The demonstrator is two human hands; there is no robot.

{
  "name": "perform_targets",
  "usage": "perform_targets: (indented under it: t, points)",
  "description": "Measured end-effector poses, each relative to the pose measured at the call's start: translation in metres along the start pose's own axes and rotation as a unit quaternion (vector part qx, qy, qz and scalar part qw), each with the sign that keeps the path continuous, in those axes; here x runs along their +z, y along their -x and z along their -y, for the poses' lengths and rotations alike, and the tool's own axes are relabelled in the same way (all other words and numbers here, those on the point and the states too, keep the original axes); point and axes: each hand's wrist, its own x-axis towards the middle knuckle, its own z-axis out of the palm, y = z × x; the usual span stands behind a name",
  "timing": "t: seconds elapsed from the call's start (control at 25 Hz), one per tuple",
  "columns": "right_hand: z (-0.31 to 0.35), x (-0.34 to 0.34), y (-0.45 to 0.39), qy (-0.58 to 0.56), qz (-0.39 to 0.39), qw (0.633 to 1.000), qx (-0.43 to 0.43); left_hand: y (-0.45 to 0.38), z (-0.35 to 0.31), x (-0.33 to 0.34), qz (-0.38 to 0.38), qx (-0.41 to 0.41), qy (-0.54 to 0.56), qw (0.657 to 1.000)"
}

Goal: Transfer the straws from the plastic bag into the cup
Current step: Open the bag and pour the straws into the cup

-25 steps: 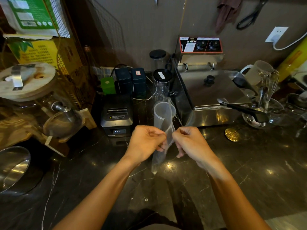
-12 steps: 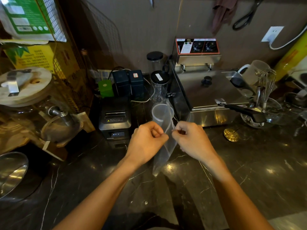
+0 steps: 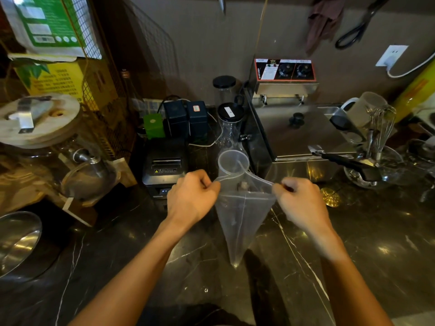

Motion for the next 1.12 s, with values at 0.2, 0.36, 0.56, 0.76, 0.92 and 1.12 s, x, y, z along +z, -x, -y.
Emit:
perform_targets:
  t: [0.2, 0.36, 0.56, 0.76, 0.92, 1.12]
  points:
    - [0.001, 0.005, -0.002, 0.040, 0.008, 0.998, 0.041, 0.001, 0.010, -0.003, 0.043, 0.019, 0.007, 0.999]
    - [0.003, 0.010, -0.006, 0.055, 0.042, 0.998, 0.001, 0.000, 0.006, -0.002, 0.063, 0.053, 0.001, 0.997]
    - [0.025, 0.016, -0.014, 0.056, 0.000, 0.992, -0.114, 0.001, 0.001, 0.009, 0.106, 0.114, 0.044, 0.987]
    - [0.016, 0.012, -0.018, 0.055, 0.011, 0.995, -0.078, -0.005, 0.009, 0.003, 0.028, 0.083, 0.022, 0.996]
    - [0.004, 0.007, -0.013, 0.002, 0.014, 0.999, -0.036, -0.016, 0.019, -0.004, -0.034, 0.027, 0.003, 0.999]
    - [0.005, 0.016, -0.007, -0.151, 0.049, 0.987, -0.024, -0.007, 0.001, -0.007, -0.055, 0.094, -0.026, 0.994]
